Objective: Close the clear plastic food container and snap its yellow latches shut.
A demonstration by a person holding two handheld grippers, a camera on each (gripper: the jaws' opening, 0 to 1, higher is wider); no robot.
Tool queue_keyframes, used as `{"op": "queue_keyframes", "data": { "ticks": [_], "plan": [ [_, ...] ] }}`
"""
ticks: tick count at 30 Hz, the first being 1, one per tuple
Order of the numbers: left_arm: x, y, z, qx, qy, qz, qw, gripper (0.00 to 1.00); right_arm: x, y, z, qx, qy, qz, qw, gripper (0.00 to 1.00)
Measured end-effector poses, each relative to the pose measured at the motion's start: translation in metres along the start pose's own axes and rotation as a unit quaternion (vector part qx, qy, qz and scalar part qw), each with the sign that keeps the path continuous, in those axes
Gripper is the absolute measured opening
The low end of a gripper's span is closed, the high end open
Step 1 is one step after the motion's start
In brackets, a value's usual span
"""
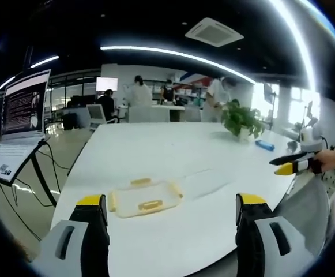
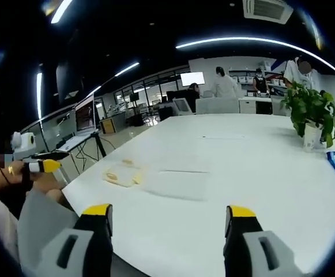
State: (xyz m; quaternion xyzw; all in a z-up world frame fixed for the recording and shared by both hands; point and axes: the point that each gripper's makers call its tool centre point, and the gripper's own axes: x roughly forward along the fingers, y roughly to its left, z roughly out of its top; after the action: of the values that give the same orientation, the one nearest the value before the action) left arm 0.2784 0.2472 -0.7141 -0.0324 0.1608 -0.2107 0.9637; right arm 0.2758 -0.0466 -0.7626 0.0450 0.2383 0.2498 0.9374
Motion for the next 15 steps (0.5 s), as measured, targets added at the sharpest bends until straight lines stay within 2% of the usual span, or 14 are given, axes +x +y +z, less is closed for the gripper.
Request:
{"op": "queue_keyframes", "data": {
  "ticks": [4,15],
  "plan": [
    [0.002,0.001,0.000,-0.005,-0.003,-0.005,1.0000,0.90,0.002,0.002,0.000,0.002,0.000,0.001,1.0000,0.80],
    [0.006,0.002,-0.014,0.031,0.034,-0.009,0.9989,0.89,0.005,0.003,0.002,-0.006,0.007,0.006,0.9999,0.80]
  ]
}}
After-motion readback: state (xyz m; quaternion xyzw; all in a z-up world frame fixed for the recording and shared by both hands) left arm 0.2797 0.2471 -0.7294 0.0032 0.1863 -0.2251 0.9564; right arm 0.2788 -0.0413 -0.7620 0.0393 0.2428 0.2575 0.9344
